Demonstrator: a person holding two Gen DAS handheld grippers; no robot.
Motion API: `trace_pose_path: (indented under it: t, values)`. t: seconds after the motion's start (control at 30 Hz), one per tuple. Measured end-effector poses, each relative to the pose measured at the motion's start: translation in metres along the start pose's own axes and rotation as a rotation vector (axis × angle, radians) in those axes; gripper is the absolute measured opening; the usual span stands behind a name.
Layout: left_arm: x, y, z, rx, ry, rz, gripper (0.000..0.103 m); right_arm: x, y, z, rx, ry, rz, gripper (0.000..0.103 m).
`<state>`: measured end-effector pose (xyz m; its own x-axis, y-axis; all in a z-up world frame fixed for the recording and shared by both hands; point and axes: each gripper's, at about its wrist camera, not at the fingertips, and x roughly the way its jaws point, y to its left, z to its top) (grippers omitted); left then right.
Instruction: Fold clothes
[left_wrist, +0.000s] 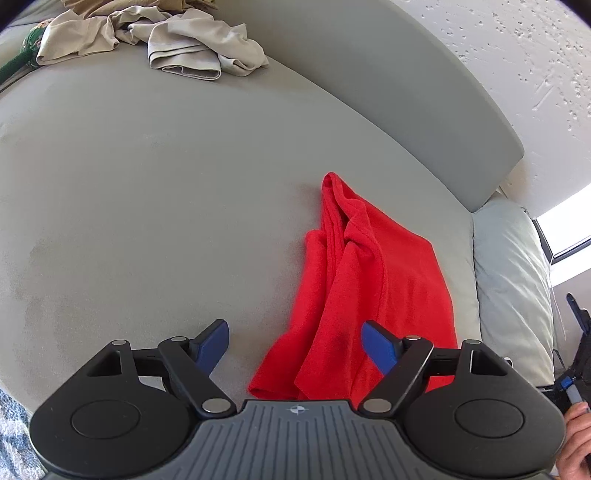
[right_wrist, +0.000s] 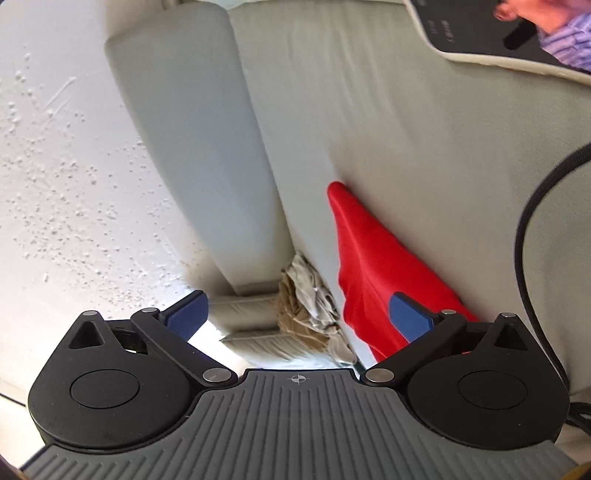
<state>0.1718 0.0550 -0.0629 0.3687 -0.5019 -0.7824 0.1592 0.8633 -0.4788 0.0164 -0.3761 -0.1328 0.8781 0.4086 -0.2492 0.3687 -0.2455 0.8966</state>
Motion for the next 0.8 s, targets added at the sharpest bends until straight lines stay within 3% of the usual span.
trace_pose_path:
  t: [0.03,0.17,0.3,0.47,0.8]
  values:
    - [0.0,-0.001,0.0,0.002,-0.003,-0.004,0.078,0.003,0.005,0.001,-0.047,0.003,-0.009,0.103]
    - [-0.001,-0.004,0.003,0.02,-0.024,-0.056,0.078,0.042,0.019,0.005,-0.399,0.08,-0.214,0.086]
    - [0.007,-0.003,0.008,0.03,-0.003,-0.148,0.079,0.071,0.02,0.002,-0.612,0.196,-0.3,0.071]
    - [0.036,-0.001,0.016,0.037,0.097,-0.225,0.08,0.086,0.023,-0.009,-0.785,0.34,-0.356,0.069]
    - [0.075,-0.022,0.024,0.092,0.189,-0.292,0.084,0.114,0.018,-0.008,-0.882,0.335,-0.367,0.069]
